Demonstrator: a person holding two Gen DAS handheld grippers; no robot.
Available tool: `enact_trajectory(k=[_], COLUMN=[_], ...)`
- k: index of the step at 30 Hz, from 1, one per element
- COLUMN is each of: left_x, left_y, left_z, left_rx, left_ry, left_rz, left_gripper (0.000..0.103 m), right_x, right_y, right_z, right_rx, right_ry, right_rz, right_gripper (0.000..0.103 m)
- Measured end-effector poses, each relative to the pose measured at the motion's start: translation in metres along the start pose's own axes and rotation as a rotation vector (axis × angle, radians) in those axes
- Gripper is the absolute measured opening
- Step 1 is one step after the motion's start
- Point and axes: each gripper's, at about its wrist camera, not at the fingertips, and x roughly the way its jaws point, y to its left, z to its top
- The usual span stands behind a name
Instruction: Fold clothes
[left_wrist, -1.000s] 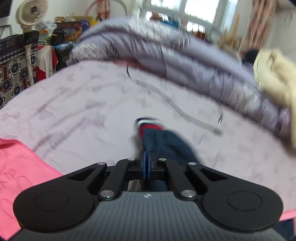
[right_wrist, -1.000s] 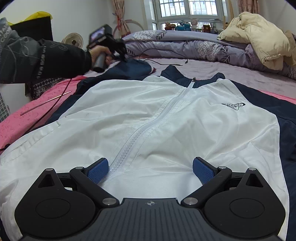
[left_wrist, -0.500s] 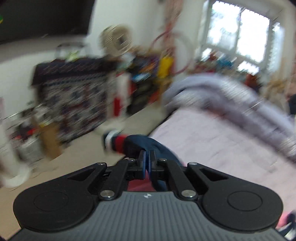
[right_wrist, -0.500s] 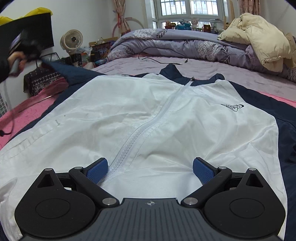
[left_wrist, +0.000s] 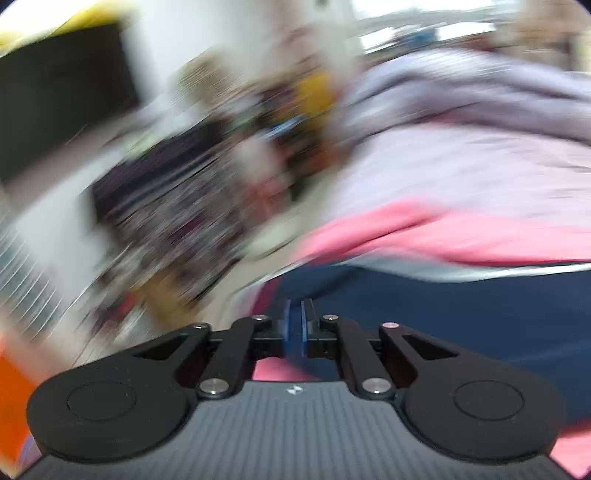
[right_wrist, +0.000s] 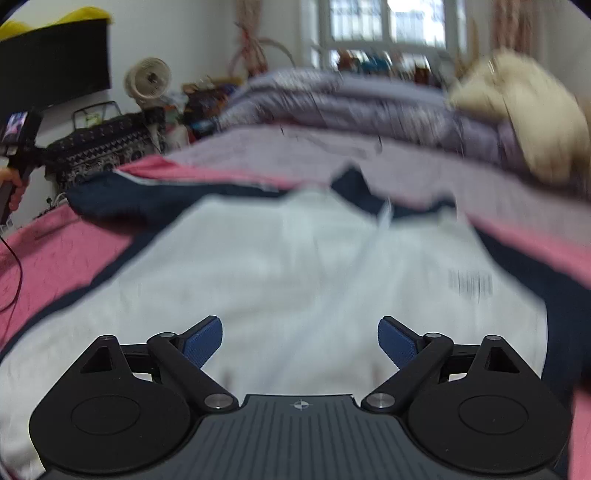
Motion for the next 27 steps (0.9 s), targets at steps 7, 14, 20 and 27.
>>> enact_trajectory(k=[7, 14, 20, 27], left_x=[-0.04, -0.007, 0.023, -0.074], left_y=[-0.212, -0.263, -0.197, -0.229], left_z=[0.01, -0.05, -0.024, -0.025], left_rx=[0.14, 0.37, 0.273, 0.226], left_ry=[0.008, 0.014, 0.054, -0.063], left_rz=[-0.611, -0.411, 0.019, -0.423], left_gripper=[0.031, 0.05, 0.05, 0.056], right_x=[0.102, 0.111, 0.096, 0.102], right_y=[-0.018, -0.057, -0.121, -0.094], right_z=[0.064, 0.017, 0.027, 0.065], right_rx=[0.062, 0.045, 0.299, 0.257], right_ry=[0.076, 0.158, 0.153, 0.061], right_rz=[-0.006, -0.081, -0.092, -0.143], right_gripper=[0.087, 0.091, 0.09, 0.079])
